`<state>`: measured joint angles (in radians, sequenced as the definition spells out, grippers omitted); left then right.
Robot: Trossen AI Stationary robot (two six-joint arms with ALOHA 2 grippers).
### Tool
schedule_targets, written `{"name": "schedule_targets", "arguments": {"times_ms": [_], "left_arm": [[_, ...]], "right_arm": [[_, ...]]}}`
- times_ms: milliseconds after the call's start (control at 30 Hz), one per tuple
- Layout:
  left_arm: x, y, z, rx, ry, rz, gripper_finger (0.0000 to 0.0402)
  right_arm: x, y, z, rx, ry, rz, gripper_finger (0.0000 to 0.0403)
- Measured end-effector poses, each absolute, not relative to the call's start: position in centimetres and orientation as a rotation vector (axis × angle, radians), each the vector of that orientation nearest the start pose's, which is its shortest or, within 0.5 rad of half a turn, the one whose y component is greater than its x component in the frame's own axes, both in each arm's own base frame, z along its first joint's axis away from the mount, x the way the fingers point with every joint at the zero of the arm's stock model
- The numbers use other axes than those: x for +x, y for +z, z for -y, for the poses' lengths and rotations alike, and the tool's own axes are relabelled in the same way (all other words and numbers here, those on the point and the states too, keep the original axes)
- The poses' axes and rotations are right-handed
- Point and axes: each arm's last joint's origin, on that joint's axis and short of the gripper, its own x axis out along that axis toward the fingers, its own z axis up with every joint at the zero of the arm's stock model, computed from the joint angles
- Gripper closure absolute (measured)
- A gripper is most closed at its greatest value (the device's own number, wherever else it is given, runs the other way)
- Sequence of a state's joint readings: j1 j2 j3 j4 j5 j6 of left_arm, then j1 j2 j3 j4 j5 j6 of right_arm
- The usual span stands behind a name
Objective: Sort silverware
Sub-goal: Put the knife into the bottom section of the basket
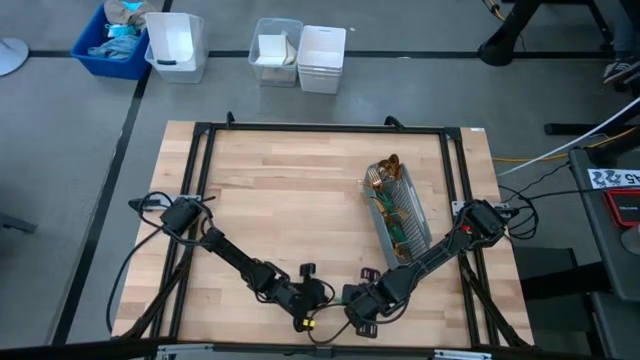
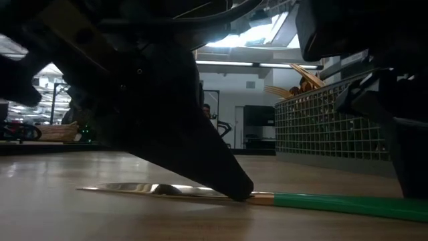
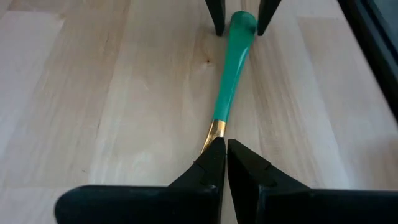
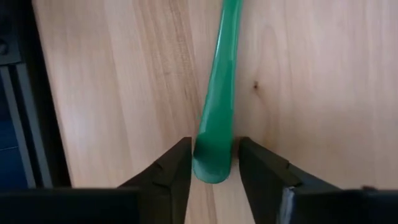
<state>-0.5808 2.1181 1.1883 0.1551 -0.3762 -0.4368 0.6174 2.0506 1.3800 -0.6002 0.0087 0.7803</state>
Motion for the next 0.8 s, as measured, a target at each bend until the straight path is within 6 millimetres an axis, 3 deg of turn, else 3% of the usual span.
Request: {"name": "schedule_targets", "arguments": {"times_ms": [200,533,800], "left_arm": [[35.70,10.26,22.16,-0.161,-0.008,-0.708,0.0391],[35.72,10.27,22.21,-0.370,0.043,-0.722,0.0391],[35.72,10.29,22.23,-0.377,0.042,-0.723,0.0391]], "right_arm": [[32.54,13.96,-23.01,0.267,0.019,-1.345,0.0296],[32.54,13.90,-23.11,0.292,0.053,-1.366,0.0299],[32.59,13.93,-23.04,0.334,0.099,-1.411,0.0299]]}}
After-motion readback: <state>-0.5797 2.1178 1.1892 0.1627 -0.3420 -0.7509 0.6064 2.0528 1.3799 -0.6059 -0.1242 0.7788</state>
